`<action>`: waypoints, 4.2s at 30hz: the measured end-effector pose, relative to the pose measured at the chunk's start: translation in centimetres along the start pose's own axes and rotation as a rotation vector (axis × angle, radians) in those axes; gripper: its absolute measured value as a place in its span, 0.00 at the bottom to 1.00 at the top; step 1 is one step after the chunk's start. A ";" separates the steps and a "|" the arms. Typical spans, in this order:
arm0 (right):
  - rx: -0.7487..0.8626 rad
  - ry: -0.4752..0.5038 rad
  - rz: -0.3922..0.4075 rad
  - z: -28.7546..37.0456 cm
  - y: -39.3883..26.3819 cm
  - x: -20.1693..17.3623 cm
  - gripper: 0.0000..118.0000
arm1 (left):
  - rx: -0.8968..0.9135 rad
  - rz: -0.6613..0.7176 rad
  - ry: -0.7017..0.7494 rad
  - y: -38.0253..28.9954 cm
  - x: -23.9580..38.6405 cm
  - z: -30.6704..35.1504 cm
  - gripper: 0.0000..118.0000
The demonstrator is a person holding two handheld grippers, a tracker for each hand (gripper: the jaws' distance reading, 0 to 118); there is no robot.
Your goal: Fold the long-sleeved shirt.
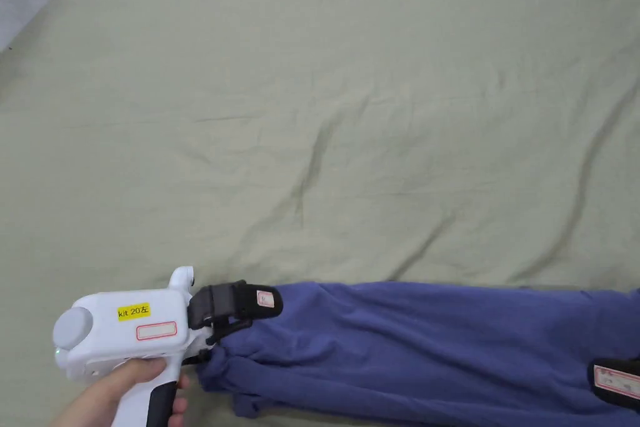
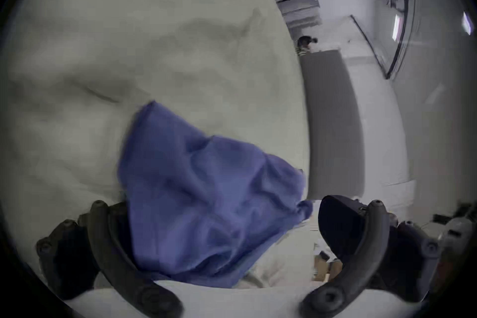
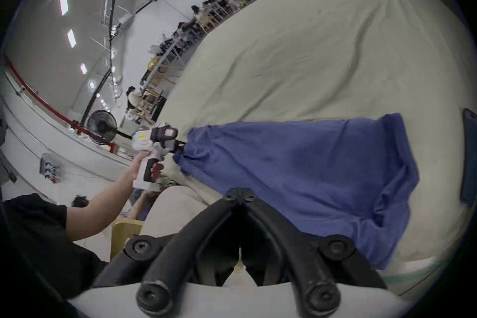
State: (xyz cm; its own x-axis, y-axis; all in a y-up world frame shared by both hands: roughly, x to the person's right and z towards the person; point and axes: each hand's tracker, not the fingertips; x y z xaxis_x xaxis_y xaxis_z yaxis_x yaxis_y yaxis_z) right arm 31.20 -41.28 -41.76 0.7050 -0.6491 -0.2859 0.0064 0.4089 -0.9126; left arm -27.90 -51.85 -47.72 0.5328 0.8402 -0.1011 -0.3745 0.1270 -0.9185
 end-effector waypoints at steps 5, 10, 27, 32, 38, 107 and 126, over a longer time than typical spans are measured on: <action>-0.015 0.019 -0.003 -1.4 0.7 -0.7 0.00 | -0.048 -0.110 0.067 -1.8 3.9 -3.7 0.71; -0.022 0.030 0.010 -2.0 1.3 -1.5 0.00 | -0.130 -0.034 0.044 -0.7 0.6 -5.1 0.00; -0.004 0.029 -0.027 -2.5 1.6 -2.9 0.00 | 0.259 0.113 0.148 -2.7 0.9 17.1 0.00; -0.007 0.031 -0.012 -2.8 1.7 -3.6 0.00 | 0.260 0.108 0.301 1.3 0.3 19.9 0.00; 0.003 -0.053 0.006 -2.8 1.6 -4.5 0.00 | 0.244 0.008 0.369 -0.1 10.4 13.8 0.00; -0.156 0.009 -0.469 -17.1 1.5 1.6 0.00 | 0.083 -0.230 0.373 -6.1 13.4 0.7 0.29; -0.169 0.110 -0.563 -16.5 1.2 5.1 0.00 | -0.217 -0.164 0.007 -3.6 9.6 -7.1 0.97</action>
State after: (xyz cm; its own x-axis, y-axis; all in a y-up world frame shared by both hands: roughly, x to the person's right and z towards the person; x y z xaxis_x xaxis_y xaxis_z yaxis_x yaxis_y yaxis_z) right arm 23.14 -54.69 -49.11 0.5484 -0.8027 0.2346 0.2385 -0.1188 -0.9639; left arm -16.01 -47.98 -48.07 0.5788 0.8137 0.0542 -0.1117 0.1450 -0.9831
